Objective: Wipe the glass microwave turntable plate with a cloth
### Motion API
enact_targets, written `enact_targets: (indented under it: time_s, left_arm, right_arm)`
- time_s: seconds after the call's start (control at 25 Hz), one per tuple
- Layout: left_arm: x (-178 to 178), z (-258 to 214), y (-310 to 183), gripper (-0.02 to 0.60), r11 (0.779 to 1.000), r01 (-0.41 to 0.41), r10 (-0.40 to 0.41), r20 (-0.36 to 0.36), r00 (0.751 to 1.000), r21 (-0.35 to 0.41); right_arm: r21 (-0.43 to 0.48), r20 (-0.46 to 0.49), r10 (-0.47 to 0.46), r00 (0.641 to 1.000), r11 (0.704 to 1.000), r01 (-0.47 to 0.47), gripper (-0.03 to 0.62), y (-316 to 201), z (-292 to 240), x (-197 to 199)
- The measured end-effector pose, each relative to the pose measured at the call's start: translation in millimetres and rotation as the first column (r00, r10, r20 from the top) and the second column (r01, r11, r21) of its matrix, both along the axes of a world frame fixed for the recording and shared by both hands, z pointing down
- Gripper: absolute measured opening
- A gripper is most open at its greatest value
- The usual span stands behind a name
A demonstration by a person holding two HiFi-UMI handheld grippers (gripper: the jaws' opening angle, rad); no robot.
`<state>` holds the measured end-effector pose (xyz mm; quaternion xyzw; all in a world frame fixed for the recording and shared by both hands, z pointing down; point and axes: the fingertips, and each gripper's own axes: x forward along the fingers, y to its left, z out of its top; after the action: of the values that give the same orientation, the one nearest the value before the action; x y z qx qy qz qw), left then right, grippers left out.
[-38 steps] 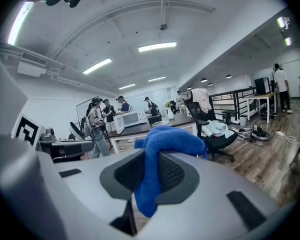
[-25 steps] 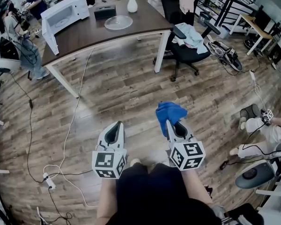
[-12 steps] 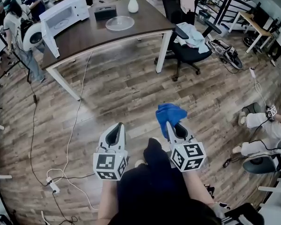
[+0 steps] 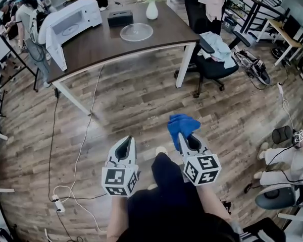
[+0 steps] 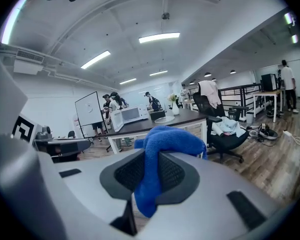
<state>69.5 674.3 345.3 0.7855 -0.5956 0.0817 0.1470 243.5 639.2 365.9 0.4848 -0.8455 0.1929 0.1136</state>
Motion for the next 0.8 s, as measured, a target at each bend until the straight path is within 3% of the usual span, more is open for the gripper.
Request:
enact_targets:
  time_s: [0.44,0.8]
  left_arm:
    - [0.1,-7.8,-163.6,0.005,0.998,0.049,-0.049,0.008,0.999,0.027]
    - [1.1,1.9,-240.5,0.005,0.996,0.088,-0.088,0.018,0.996,0.011]
  right_arm:
    - [0.024,-0.012,-0.085,0.996,0.996,0.085,0.048,-173.6,-8.0,-13.3]
    - [0.005,-0.006,-0.091,0.996,0.996,0.091,0.048,-261.6,2.0,-5.6]
